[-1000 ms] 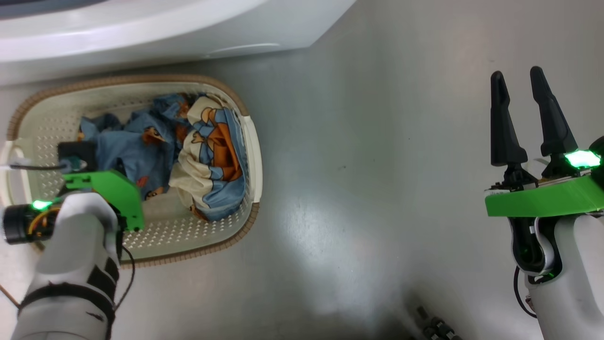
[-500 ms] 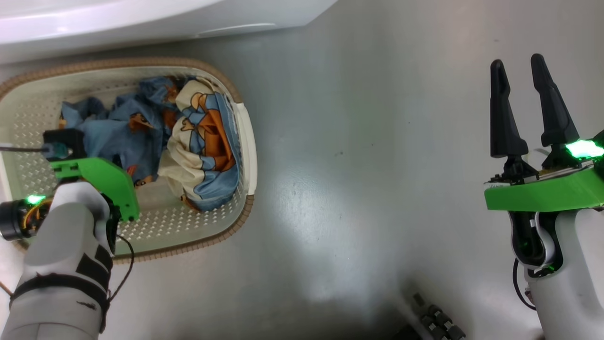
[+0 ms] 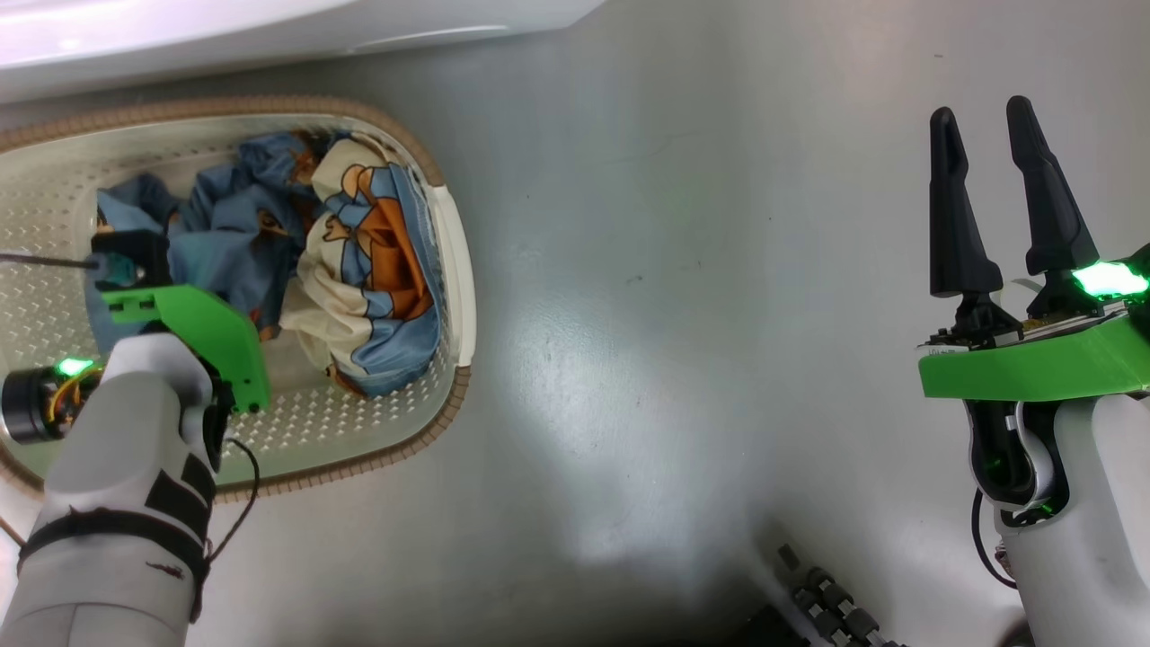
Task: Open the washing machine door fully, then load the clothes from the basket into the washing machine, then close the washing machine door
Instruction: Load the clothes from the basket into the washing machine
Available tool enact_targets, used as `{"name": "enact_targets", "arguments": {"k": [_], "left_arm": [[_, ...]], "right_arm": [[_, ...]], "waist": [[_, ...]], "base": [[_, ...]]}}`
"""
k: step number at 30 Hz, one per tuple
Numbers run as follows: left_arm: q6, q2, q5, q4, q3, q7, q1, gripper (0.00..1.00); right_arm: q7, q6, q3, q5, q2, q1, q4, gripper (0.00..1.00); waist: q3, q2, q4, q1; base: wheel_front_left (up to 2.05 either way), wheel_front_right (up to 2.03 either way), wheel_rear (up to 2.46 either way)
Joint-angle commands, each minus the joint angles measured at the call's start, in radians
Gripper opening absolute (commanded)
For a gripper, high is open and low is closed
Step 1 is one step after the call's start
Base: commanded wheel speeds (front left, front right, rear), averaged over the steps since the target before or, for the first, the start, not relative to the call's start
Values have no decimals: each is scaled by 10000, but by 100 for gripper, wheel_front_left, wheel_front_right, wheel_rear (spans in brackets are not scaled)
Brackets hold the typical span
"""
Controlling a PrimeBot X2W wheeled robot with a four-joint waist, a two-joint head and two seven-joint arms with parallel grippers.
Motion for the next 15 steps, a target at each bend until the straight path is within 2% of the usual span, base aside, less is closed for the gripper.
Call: {"name": "enact_targets", "arguments": {"k": [1,8,15], "left_arm": [[-42,343,-47,-58,93,5,106,0],[-90,168,-315,-58,170,-261,265,0],[-255,37,-856,-58,545,-1356,785,0]], "right_arm": [[-78,56,205,43,-24,149,-230,100],[-78,56,184,-5,-9,164,-184,100],[-78,56,231,-54,32,274,-81,100]], "waist": [[-11,-1,-2,0],[-359,-1,98,0],[-1262,-1,252,0]], "base": [[0,0,0],[0,0,0],[0,0,0]]}}
